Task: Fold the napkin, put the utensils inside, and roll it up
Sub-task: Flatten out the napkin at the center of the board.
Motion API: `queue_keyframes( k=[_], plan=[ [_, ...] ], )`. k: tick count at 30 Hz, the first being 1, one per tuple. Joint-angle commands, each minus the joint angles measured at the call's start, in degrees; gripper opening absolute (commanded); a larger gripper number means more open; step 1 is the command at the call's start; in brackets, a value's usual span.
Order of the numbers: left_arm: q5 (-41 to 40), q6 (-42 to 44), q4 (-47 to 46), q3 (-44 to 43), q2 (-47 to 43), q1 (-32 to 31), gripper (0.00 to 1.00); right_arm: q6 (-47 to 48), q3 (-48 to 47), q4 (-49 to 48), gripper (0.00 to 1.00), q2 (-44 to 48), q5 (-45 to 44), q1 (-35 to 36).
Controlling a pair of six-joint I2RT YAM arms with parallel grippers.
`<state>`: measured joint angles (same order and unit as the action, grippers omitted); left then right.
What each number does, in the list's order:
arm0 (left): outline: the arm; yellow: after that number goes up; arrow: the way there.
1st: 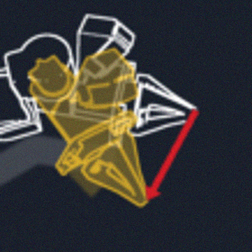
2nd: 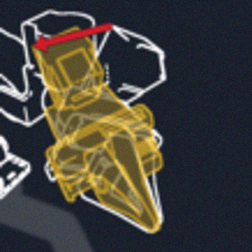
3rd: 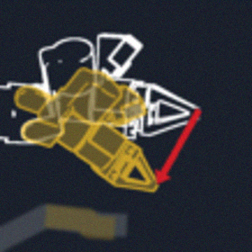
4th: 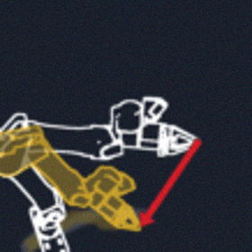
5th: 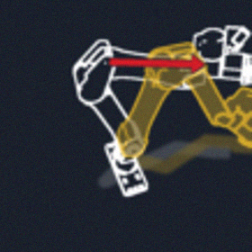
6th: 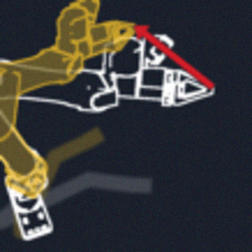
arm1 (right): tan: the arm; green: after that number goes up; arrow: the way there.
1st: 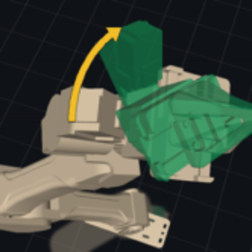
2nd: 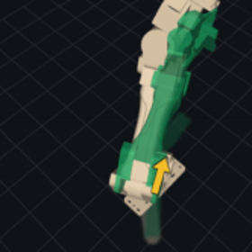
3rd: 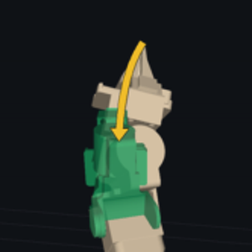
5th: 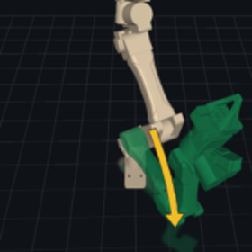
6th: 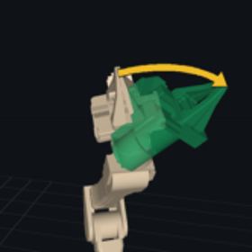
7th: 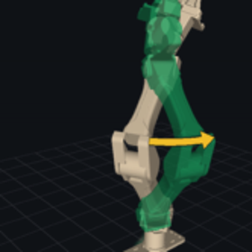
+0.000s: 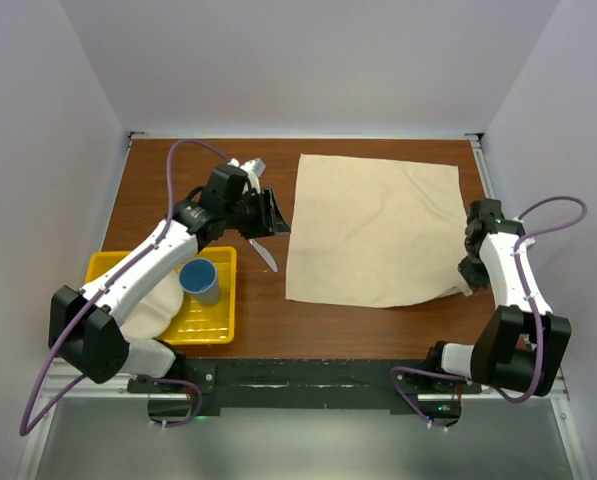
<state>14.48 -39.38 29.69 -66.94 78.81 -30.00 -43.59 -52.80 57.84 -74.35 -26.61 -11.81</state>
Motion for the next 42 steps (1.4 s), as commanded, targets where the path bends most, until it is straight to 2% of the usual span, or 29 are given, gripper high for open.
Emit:
queue_keyframes(
  k=[1, 14, 21, 22, 23, 28, 29, 30, 31, 32, 33, 37, 38, 41, 42],
  plan=[
    [0.5, 2.6, -0.6, -0.2, -2.8, 0.4, 0.51, -0.8, -3.9, 5.1, 0.0, 0.3, -8.4, -1.3],
    [3.2, 7.1, 1.7, -0.5, -2.7, 0.5, 0.51, 0.5, -7.6, 4.9, 0.0, -7.7, -14.9, -9.9],
    [4.1, 9.0, 1.8, -0.1, -2.8, 0.6, 0.51, 2.6, -12.2, 6.0, 0.0, -10.5, -21.8, -10.0],
    [4.2, 9.2, 1.8, 0.0, -2.6, 0.6, 0.51, 2.5, -12.0, 6.2, 0.05, -9.8, -22.2, -9.9],
    [4.2, 9.3, 1.7, 0.0, -2.6, 0.7, 0.51, 2.4, -12.0, 6.3, 0.05, -9.3, -22.3, -9.9],
    [6.3, 9.5, 0.4, 0.8, -2.4, 1.0, 0.5, 3.1, -12.8, 6.8, 0.01, -9.1, -22.5, -9.9],
    [6.4, 9.5, 0.4, 0.8, -2.3, 1.1, 0.5, 3.7, -12.9, 6.6, 0.07, -9.0, -21.9, -9.7],
    [6.8, 9.5, 0.4, 0.7, -2.3, 1.0, 0.5, 3.7, -13.2, 6.8, 0.2, -8.5, -21.9, -9.1],
    [6.9, 9.6, 0.5, 0.6, -2.1, 1.0, 0.5, 4.5, -13.4, 6.7, 0.31, -7.9, -23.5, -8.1],
    [6.9, 9.7, 0.5, 0.6, -2.2, 1.2, 0.5, 4.8, -13.4, 6.4, 0.57, -6.0, -25.0, -4.4],
    [6.9, 9.7, 0.5, 0.4, -2.1, 1.1, 0.5, 4.7, -13.6, 6.8, 0.67, -5.2, -26.5, -2.4],
    [6.6, 9.4, 1.0, 0.3, -2.2, 1.3, 0.5, 8.6, -15.5, 5.8, 0.73, -1.9, -25.2, 10.5],
    [5.7, 9.1, 1.5, 0.3, -2.3, 1.4, 0.5, 11.7, -15.9, 2.7, 0.68, -1.3, -19.5, 24.1],
    [3.0, 8.4, 3.1, 0.1, -3.2, 1.7, 0.49, 17.1, -15.3, -2.0, 0.62, -3.2, -10.8, 34.4],
    [0.8, 7.7, 3.7, 0.0, -3.7, 1.7, 0.5, 18.8, -15.5, -3.1, 0.6, -4.1, -4.1, 36.6]
  ],
)
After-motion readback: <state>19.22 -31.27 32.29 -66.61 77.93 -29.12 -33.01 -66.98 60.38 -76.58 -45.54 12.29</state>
